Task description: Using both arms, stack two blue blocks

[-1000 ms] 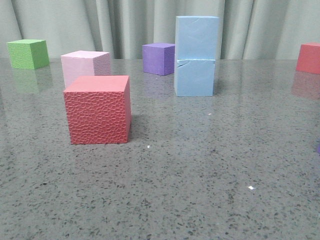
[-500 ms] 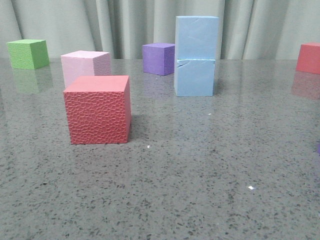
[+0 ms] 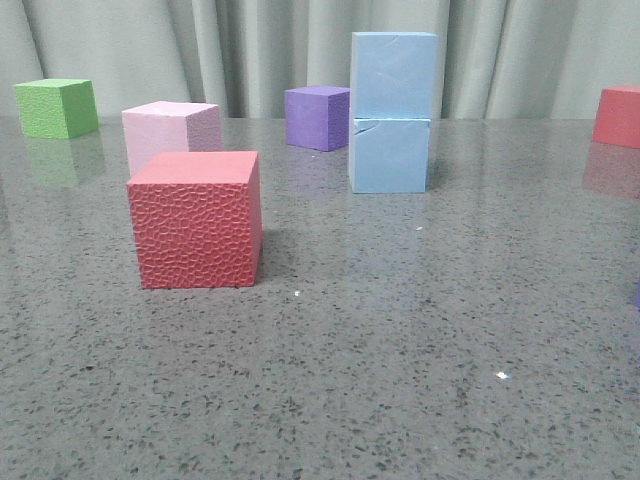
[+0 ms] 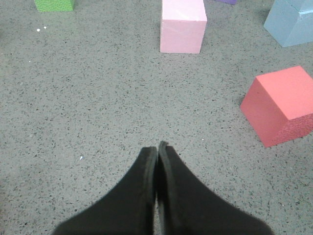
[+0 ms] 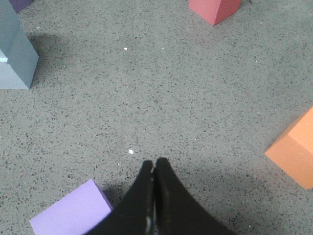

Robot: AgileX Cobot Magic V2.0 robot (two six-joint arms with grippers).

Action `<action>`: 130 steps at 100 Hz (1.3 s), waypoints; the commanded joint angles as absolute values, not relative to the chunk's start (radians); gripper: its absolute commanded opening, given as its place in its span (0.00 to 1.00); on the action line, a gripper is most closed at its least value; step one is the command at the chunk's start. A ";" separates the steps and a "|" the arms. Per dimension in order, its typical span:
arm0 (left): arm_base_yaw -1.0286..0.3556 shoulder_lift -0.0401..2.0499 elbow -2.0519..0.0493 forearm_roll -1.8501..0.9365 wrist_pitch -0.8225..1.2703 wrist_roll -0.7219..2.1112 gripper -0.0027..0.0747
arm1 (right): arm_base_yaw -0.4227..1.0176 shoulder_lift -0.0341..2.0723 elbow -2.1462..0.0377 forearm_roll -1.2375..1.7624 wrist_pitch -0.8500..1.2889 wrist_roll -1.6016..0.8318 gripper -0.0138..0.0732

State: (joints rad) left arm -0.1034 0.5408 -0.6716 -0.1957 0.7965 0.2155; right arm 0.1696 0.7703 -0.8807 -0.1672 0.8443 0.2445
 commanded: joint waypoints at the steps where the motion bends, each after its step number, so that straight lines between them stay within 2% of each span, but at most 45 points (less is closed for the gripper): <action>1: -0.101 0.542 -0.696 -0.217 0.720 0.205 0.01 | 0.165 0.760 -0.905 -0.181 0.790 0.241 0.08; 93: -0.101 0.542 -0.696 -0.217 0.719 0.205 0.01 | 0.165 0.760 -0.905 -0.181 0.790 0.241 0.08; 130: -0.101 0.540 -0.695 -0.182 0.585 0.205 0.01 | 0.165 0.760 -0.905 -0.181 0.791 0.241 0.08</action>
State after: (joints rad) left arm -0.1034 0.5408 -0.6716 -0.1871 0.6916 0.2155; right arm 0.1696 0.7703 -0.8807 -0.1672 0.8443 0.2445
